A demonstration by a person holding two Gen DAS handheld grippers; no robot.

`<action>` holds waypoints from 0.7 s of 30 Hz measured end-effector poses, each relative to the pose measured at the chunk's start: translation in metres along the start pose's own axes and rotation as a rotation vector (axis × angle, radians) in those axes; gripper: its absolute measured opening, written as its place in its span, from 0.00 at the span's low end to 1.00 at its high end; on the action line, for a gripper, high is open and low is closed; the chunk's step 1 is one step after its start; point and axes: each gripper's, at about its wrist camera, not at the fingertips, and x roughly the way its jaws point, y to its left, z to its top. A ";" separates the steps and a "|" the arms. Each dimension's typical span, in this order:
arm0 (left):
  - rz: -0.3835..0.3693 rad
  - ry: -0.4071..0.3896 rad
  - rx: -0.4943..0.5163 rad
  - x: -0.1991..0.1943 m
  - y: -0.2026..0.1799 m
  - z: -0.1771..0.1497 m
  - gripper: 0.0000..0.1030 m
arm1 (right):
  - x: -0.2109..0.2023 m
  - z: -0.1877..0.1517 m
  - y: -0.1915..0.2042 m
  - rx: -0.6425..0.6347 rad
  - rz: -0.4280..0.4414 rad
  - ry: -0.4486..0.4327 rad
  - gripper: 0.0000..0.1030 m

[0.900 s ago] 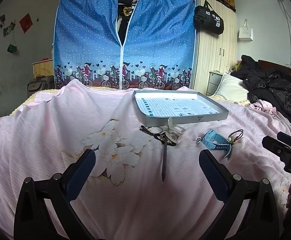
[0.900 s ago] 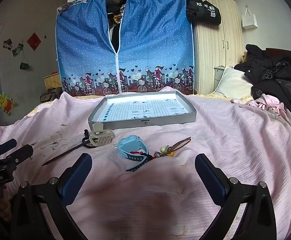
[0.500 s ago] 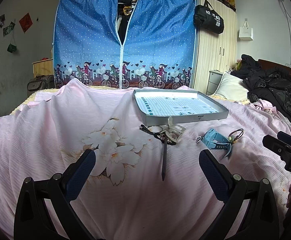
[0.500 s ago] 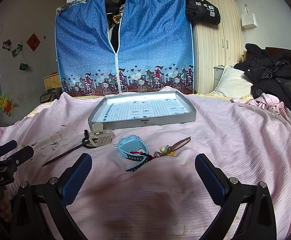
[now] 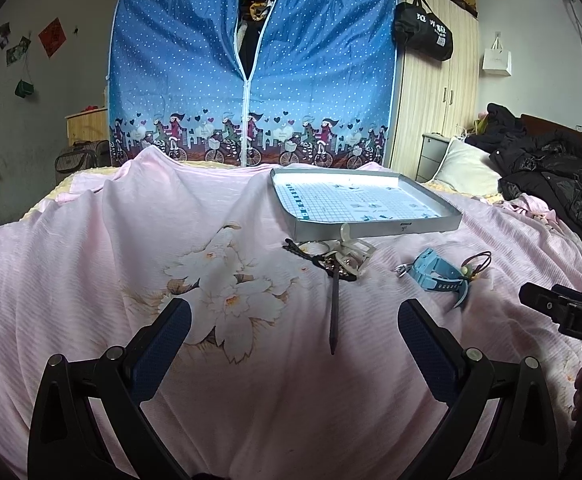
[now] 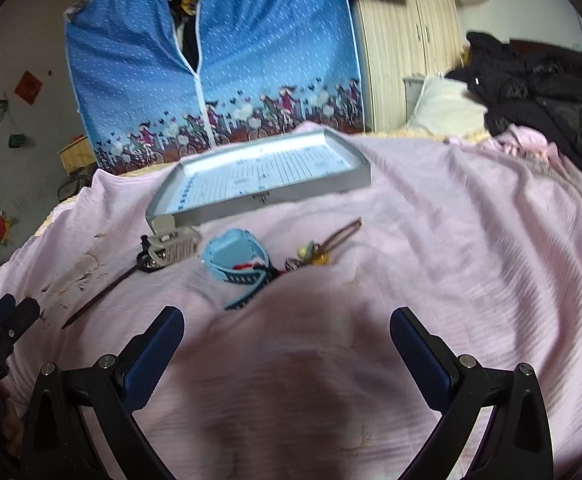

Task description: Organize jewelry

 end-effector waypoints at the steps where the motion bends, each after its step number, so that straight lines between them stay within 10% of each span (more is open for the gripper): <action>1: 0.005 0.010 -0.003 0.001 0.001 0.000 0.98 | 0.002 0.000 -0.002 0.008 0.001 0.013 1.00; 21: -0.162 0.246 0.126 0.062 -0.005 0.035 0.98 | 0.031 0.039 -0.028 -0.135 0.129 0.141 1.00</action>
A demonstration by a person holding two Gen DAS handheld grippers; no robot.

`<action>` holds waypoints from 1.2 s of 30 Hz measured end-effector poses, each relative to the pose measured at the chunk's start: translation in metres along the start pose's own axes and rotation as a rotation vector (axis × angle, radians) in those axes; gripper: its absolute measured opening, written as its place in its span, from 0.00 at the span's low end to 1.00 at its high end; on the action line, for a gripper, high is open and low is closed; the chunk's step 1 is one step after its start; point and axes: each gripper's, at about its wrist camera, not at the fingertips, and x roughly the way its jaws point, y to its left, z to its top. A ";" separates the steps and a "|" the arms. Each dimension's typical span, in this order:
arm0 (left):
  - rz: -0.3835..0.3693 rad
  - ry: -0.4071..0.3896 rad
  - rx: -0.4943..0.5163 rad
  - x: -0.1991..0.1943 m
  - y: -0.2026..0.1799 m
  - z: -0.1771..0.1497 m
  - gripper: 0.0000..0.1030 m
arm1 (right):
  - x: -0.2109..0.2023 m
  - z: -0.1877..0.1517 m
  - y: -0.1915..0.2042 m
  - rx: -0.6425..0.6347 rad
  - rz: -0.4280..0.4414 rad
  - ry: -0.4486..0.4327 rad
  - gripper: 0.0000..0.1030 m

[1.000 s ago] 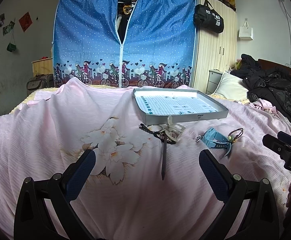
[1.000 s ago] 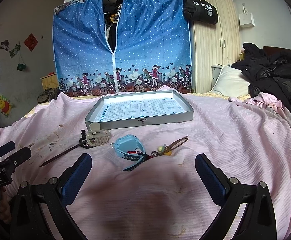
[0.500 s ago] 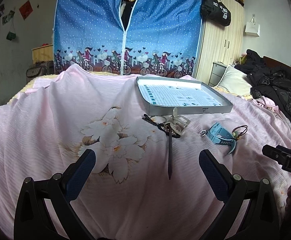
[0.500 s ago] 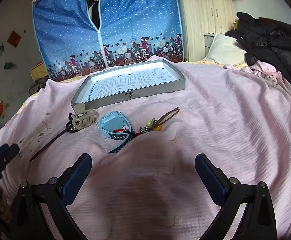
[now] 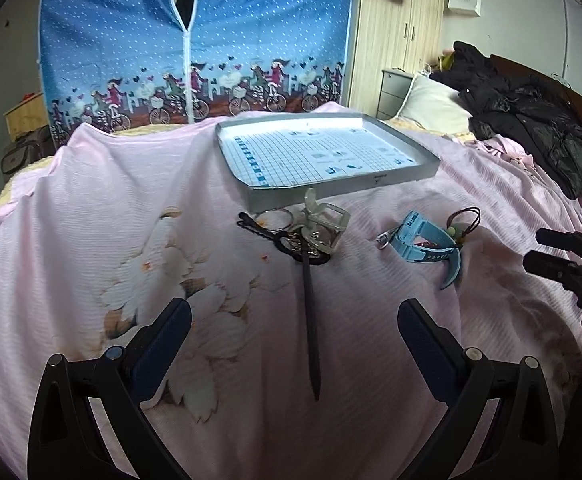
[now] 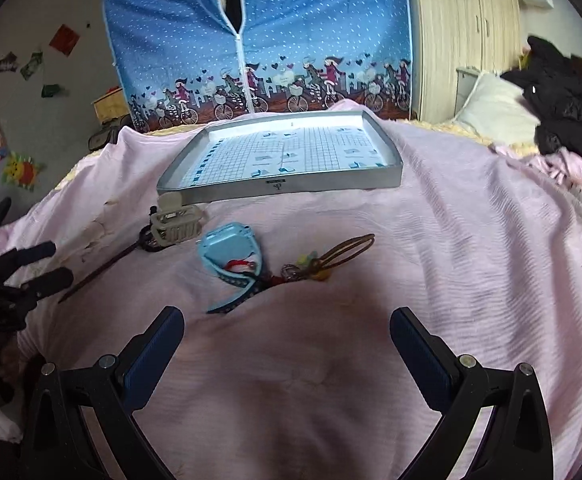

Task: Organize jewelry
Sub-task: 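Grasp the beige buckle with the left tool while the right tool grasps the brown cord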

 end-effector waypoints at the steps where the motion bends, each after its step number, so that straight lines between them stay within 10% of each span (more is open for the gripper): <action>1: -0.006 0.010 0.007 0.004 -0.001 0.002 0.98 | 0.005 0.002 -0.006 0.027 0.004 0.013 1.00; 7: -0.026 0.037 0.057 0.022 -0.005 0.018 0.98 | 0.038 0.021 -0.044 0.225 0.018 0.056 0.98; 12: -0.034 0.051 0.080 0.041 -0.007 0.034 0.97 | 0.058 0.032 -0.053 0.251 -0.005 0.054 0.67; 21: -0.057 0.113 0.128 0.082 -0.015 0.057 0.90 | 0.062 0.023 -0.052 0.181 0.041 0.033 0.53; 36: -0.038 0.236 0.145 0.135 -0.022 0.066 0.42 | 0.069 0.019 -0.055 0.180 0.132 0.021 0.25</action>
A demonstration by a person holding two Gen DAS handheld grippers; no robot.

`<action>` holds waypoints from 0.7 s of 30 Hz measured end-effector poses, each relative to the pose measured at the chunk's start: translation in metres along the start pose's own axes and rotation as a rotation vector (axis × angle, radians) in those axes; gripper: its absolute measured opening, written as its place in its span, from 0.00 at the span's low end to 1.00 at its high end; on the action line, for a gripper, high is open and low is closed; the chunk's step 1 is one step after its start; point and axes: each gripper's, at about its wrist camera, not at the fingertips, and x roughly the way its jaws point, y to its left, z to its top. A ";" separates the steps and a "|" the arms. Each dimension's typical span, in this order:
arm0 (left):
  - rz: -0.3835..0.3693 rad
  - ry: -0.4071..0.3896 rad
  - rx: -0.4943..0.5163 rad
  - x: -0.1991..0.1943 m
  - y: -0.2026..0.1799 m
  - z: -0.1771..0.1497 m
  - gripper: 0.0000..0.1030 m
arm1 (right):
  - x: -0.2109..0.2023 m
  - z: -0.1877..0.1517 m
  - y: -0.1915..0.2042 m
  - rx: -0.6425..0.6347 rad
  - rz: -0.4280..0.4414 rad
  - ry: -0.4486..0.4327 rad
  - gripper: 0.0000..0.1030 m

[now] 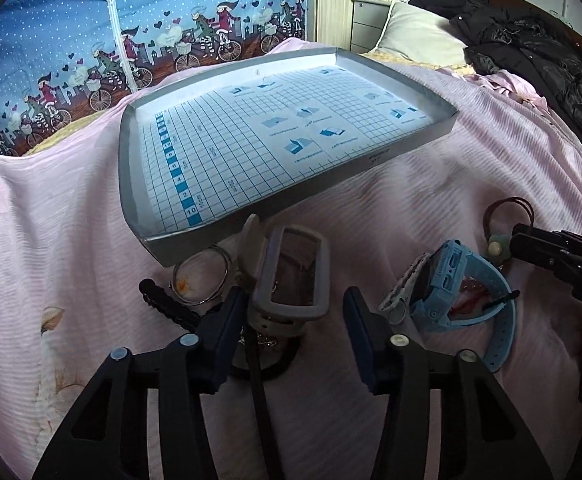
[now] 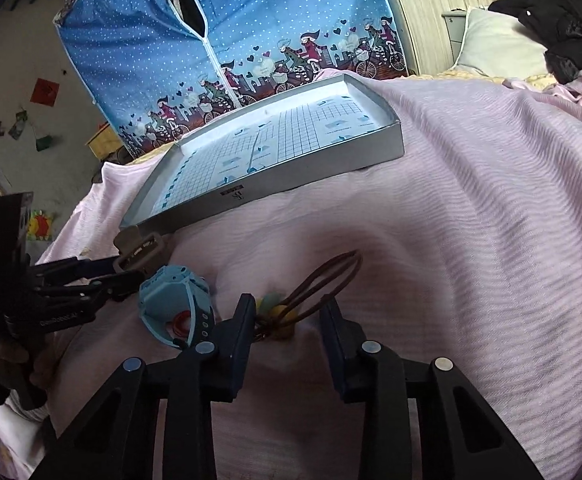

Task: Organize jewelry
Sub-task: 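Grasp the beige buckle with the left tool while the right tool grasps the brown cord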

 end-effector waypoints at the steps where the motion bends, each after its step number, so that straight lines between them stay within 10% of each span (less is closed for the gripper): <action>1: 0.003 0.000 0.000 0.000 -0.001 0.000 0.42 | -0.001 0.000 0.000 0.006 0.002 -0.001 0.23; 21: 0.017 -0.001 0.067 0.006 -0.009 0.003 0.35 | -0.006 0.001 0.004 -0.011 0.031 -0.021 0.08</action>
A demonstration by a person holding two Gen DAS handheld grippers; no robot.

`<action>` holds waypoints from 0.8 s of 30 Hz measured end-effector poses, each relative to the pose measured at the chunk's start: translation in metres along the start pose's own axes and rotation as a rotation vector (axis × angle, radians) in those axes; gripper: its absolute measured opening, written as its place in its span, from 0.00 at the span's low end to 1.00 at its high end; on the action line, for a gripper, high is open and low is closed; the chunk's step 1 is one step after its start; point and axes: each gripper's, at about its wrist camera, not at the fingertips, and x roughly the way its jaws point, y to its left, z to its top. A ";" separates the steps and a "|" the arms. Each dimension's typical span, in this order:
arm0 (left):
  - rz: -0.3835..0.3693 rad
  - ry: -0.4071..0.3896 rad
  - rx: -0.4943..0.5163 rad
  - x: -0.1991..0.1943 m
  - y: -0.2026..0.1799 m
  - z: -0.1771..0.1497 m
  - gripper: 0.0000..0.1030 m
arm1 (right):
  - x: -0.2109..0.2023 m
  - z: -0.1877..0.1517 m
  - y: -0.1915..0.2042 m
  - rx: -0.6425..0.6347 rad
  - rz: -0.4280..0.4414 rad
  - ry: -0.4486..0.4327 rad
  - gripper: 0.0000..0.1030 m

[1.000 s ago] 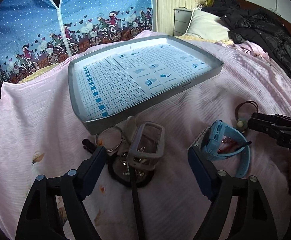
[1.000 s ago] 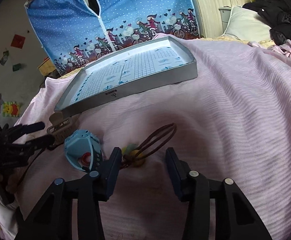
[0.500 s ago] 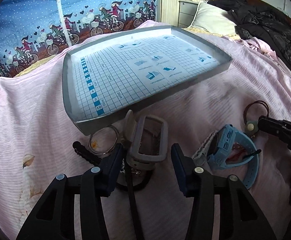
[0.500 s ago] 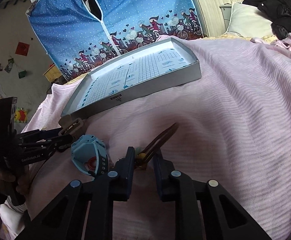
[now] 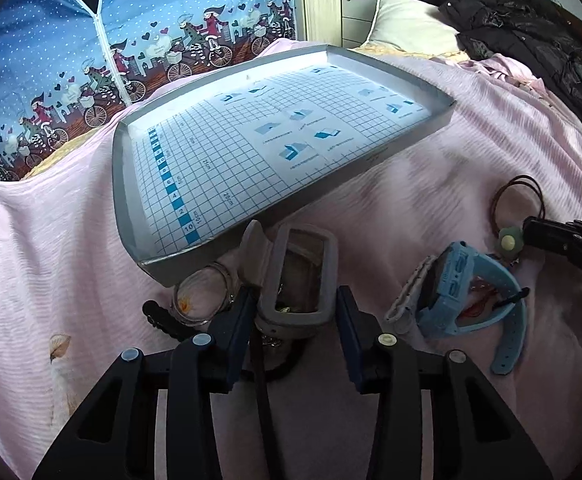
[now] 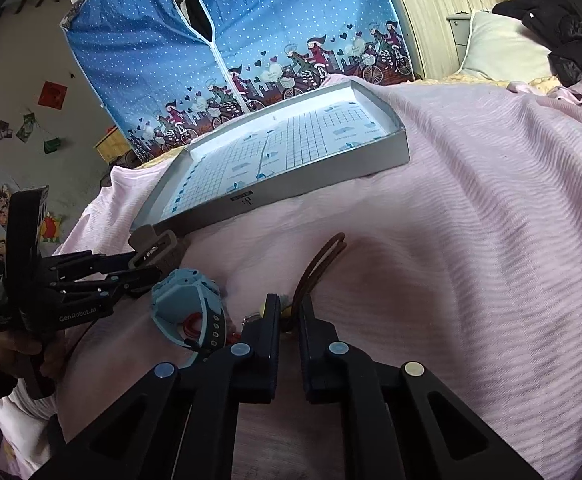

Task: Organize jewelry
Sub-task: 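Grasp the beige buckle with the left tool while the right tool grasps the brown cord, then carry the buckle into the tray with the left tool while the right tool drops the cord there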

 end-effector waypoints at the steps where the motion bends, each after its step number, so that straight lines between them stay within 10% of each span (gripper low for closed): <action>1: -0.015 -0.007 -0.009 -0.002 0.000 -0.001 0.34 | -0.001 0.001 0.000 0.001 0.005 -0.005 0.08; 24: -0.150 -0.094 -0.176 -0.047 -0.022 -0.024 0.32 | -0.021 0.009 0.016 -0.053 0.043 -0.082 0.08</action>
